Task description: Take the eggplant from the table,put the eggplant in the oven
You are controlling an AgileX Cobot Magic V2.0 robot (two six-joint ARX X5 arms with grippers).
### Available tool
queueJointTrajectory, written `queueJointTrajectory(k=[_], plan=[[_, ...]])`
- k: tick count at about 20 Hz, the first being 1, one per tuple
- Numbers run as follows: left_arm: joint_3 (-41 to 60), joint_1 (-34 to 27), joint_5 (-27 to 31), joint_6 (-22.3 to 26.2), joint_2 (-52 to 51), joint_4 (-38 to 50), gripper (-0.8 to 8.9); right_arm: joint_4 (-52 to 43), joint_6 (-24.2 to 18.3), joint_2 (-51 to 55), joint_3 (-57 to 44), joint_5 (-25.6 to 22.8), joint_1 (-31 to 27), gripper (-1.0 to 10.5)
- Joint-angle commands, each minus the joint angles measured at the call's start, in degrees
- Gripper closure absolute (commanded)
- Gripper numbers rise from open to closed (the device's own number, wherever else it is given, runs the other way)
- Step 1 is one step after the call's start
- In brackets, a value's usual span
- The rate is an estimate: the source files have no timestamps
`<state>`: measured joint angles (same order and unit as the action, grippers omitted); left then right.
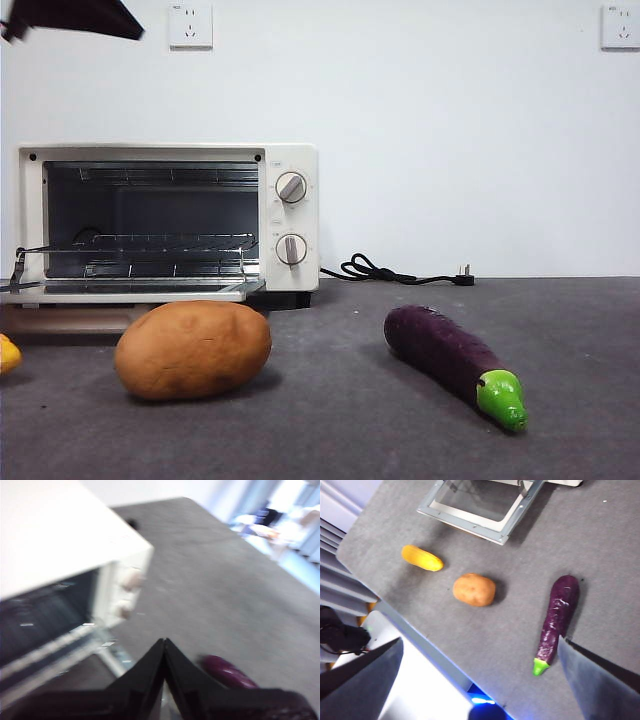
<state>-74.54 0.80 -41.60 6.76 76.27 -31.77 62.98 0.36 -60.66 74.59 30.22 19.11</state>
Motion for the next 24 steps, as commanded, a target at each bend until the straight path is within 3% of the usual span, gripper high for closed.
queueJointTrajectory(k=[1,7,11,17,20,24], plan=[[0.61,0.0,7.39,-1.33,-2.89,0.55,8.19,-0.57,-0.66,-0.33,0.2,-1.75,0.11,3.8],[0.61,0.0,20.98,-2.73,-10.36,-0.87,8.19,-1.75,-0.61,-0.57,0.2,-7.28,0.11,3.8],[0.61,0.0,27.96,-2.71,-15.69,-4.9,8.19,-1.31,-0.61,-2.4,0.2,-8.41,0.11,3.8],[0.61,0.0,30.21,-2.71,-22.75,-9.97,8.19,-0.96,-0.61,-8.9,0.17,-9.35,0.63,3.9],[0.61,0.0,30.95,-2.71,-26.69,-12.26,8.19,1.2,-0.61,-15.69,0.13,-9.49,2.47,4.5],[0.61,0.0,30.93,-2.71,-29.31,-15.23,8.19,1.07,-0.33,-24.17,-0.63,-11.56,6.73,4.5]])
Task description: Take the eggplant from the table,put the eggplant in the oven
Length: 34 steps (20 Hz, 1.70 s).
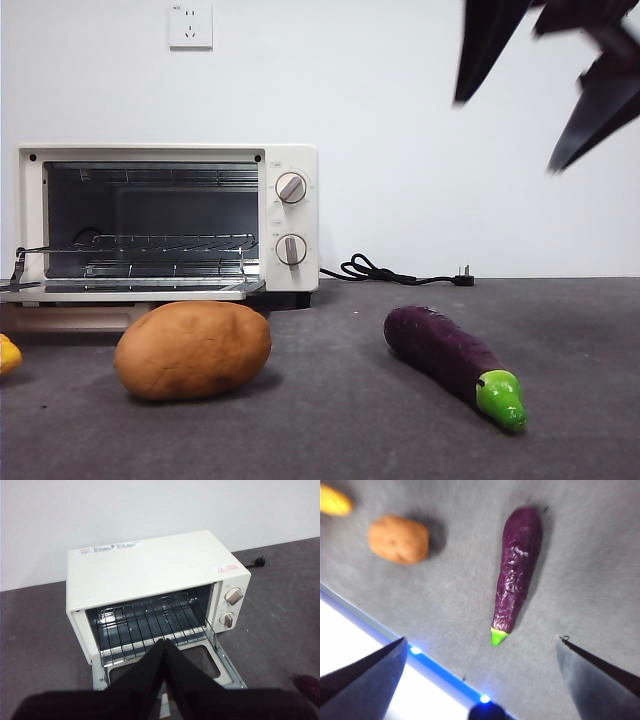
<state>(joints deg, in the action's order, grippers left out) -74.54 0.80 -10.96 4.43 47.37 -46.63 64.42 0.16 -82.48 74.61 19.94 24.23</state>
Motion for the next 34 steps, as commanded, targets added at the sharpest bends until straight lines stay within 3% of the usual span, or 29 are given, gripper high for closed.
queueJointTrajectory(k=[1,11,23,31,32,34], plan=[[0.61,0.0,0.28,-0.35,-0.76,-0.66,8.19,-0.61,0.2,-4.37,-0.66,-2.93,2.91,4.5],[0.61,0.02,0.07,-0.35,-1.9,-1.14,8.19,-4.83,6.43,-16.68,-0.66,-11.47,9.99,4.5],[0.61,0.02,0.07,-0.33,-1.9,-1.07,8.19,-7.87,10.32,-16.79,-1.01,-13.38,10.01,4.5],[0.61,0.02,0.07,-0.26,-1.88,-0.85,8.19,-13.94,12.31,-16.79,-9.18,-13.33,11.06,4.5],[0.61,0.02,0.07,-0.22,-1.86,-0.83,8.19,-13.88,12.37,-16.79,-9.4,-13.35,11.08,4.6],[0.61,0.02,0.07,-0.22,-1.84,-0.85,8.19,-14.64,13.25,-16.79,-10.29,-13.33,11.8,5.9]])
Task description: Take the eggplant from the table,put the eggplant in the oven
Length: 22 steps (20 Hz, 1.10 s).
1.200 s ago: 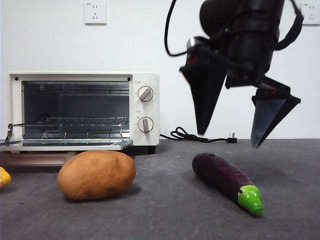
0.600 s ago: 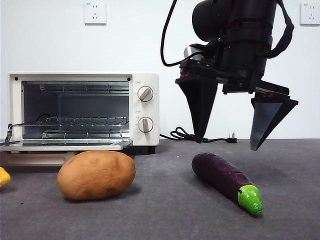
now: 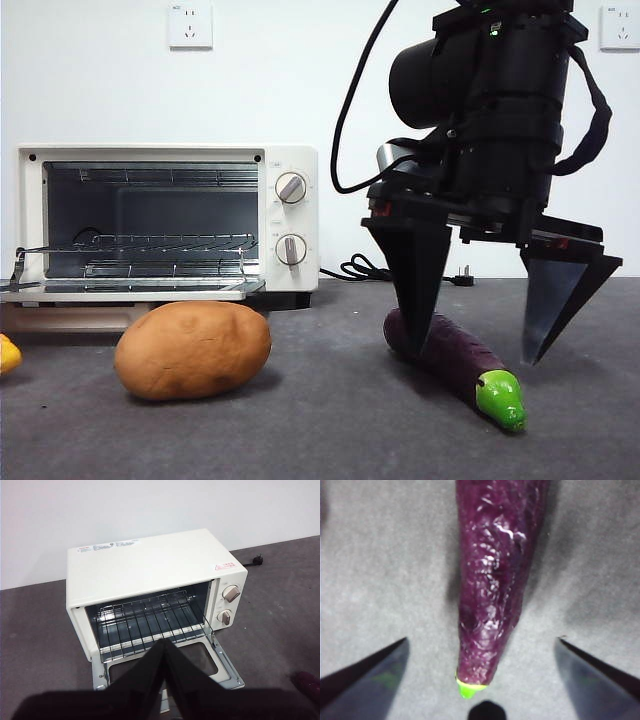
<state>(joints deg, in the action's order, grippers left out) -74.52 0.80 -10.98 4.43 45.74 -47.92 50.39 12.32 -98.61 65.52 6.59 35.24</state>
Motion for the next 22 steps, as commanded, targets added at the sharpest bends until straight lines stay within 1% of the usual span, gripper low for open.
queueJointTrajectory(k=[1,3,5,7,9,10,12,13,17,19,20,21,22], plan=[[0.59,0.02,0.11,-0.2,-0.22,0.42,8.19,-1.25,1.22,-0.66,-1.79,0.0,1.22,6.1],[0.59,0.02,0.11,-0.2,-0.2,0.39,8.19,-2.62,1.99,-0.66,-3.1,0.0,2.01,6.1],[0.59,0.02,0.11,-0.2,-0.09,0.42,8.19,-4.17,2.95,-0.66,-4.72,-0.04,2.71,7.1],[0.59,0.02,0.09,-0.2,-0.09,0.42,8.19,-4.2,3.15,-0.66,-5.14,-0.94,2.78,7.1],[0.59,0.02,0.11,-0.2,-0.09,0.44,8.19,-4.46,3.1,-0.5,-5.14,-1.07,2.8,8.6],[0.59,0.02,0.11,-0.17,0.02,0.44,8.19,-4.63,3.1,-0.37,-5.14,-1.07,2.8,8.9],[0.59,0.02,0.11,-0.17,0.22,0.44,8.19,-5.27,3.1,-0.13,-5.14,-1.05,3.13,9.0],[0.59,0.02,0.11,-0.15,0.55,0.44,8.19,-5.4,2.97,-0.02,-5.03,-1.05,3.45,9.6],[0.59,0.02,0.17,0.52,1.31,0.48,8.19,-5.16,2.67,3.54,-4.09,-0.72,4.26,9.6],[0.59,0.02,0.37,0.52,1.46,1.05,8.19,-5.18,2.64,7.02,-2.67,0.85,4.72,9.6],[0.59,0.02,0.55,0.52,1.49,1.09,8.19,-5.16,2.6,8.79,-1.53,2.69,5.11,9.6],[0.59,0.02,0.55,0.5,1.51,1.09,8.19,-5.42,2.49,10.32,-0.24,5.51,5.35,9.6],[0.59,0.02,0.55,0.5,1.51,1.07,8.19,-5.88,2.49,11.26,1.36,9.31,5.38,9.6]])
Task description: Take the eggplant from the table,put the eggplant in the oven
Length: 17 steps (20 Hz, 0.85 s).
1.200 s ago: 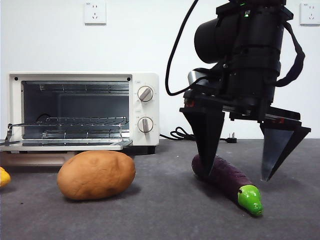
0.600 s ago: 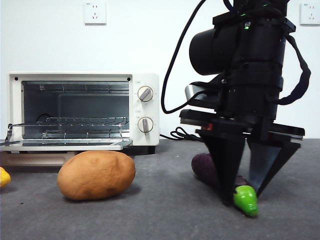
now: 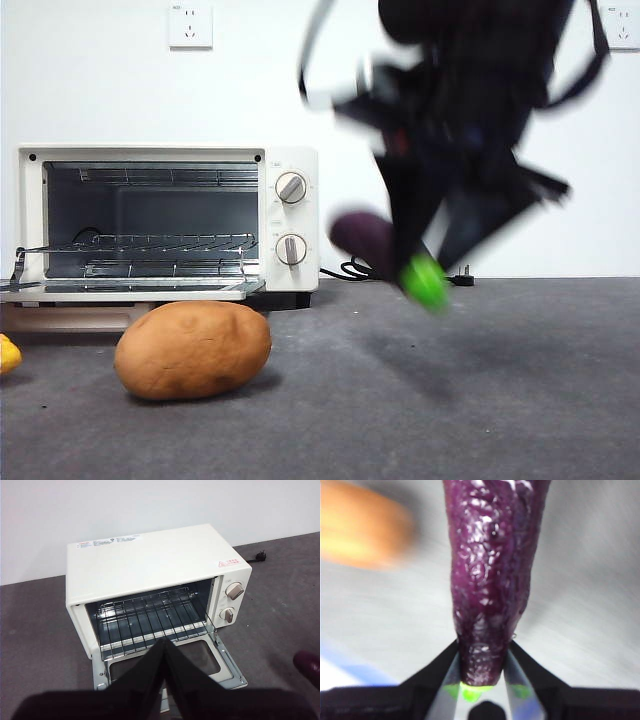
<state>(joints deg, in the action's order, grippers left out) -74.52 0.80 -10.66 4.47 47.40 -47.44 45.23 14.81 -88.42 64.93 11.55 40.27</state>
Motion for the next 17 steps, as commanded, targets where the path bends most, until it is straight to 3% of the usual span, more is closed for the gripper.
queueJointTrajectory(k=[1,3,6,9,15,17], plan=[[0.59,0.02,0.2,0.46,-0.15,0.57,8.19,-1.38,0.02,1.22,3.96,8.61,0.68,9.6],[0.59,0.02,0.17,0.44,-0.17,0.31,8.19,-4.26,0.33,0.79,6.69,13.75,1.16,9.6],[0.59,0.02,0.17,0.44,-0.61,-0.11,8.19,-7.13,2.19,-2.75,10.12,16.63,2.86,9.6],[0.59,0.02,0.15,0.39,-1.44,-1.27,8.19,-9.64,4.26,-9.25,12.9,22.8,3.32,9.6],[0.59,0.02,0.13,-0.02,-4.59,-3.8,8.19,-19.47,14.4,-22.16,22.58,30.58,3.65,9.6],[0.59,0.02,0.13,-0.02,-5.62,-5.09,8.19,-21.53,18.34,-26.82,28.02,31.17,3.63,9.6]])
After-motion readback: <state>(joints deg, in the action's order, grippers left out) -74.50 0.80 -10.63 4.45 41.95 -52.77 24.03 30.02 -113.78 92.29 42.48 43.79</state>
